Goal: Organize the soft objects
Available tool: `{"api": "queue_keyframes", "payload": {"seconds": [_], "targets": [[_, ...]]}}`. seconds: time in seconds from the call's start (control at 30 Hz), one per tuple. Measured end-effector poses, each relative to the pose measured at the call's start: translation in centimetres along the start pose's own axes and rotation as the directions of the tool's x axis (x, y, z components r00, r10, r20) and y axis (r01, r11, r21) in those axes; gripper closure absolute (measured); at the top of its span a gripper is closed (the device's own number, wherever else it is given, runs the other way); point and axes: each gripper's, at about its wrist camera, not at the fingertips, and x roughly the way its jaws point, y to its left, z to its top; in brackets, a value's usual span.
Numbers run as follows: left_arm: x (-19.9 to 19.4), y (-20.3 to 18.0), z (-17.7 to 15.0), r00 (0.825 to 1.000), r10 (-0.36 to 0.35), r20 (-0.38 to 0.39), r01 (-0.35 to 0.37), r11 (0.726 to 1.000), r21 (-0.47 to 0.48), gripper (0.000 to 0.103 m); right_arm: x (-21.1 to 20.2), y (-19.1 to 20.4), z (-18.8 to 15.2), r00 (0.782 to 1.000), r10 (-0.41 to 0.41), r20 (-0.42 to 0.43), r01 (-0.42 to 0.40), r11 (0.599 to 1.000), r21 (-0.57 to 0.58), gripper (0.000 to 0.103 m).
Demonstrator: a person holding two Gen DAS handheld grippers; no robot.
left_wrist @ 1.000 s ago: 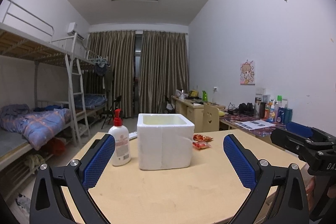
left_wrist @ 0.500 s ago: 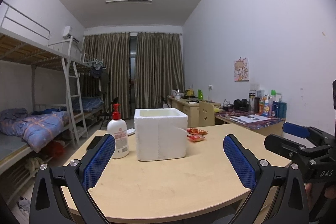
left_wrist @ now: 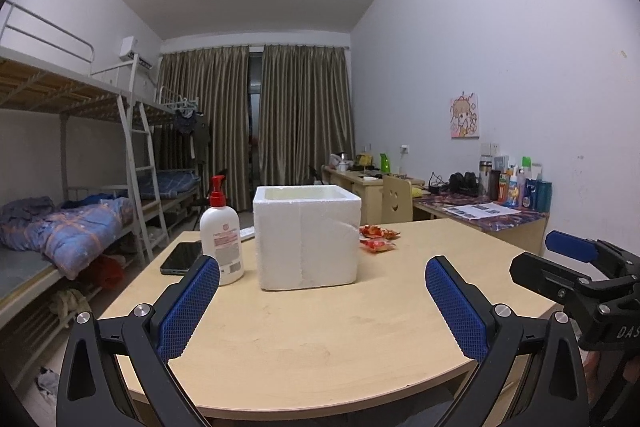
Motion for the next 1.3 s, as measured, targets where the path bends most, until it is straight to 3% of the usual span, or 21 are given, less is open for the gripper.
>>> {"api": "queue_keyframes", "payload": {"seconds": [1.3], "targets": [[-0.62,-0.11,-0.18,1.0,0.011,0.008,-0.011,1.0,0.006,0.0,-0.31,0.21,0.16,1.0,-0.009,-0.017,0.009,1.0,-0.01,0.0]]}}
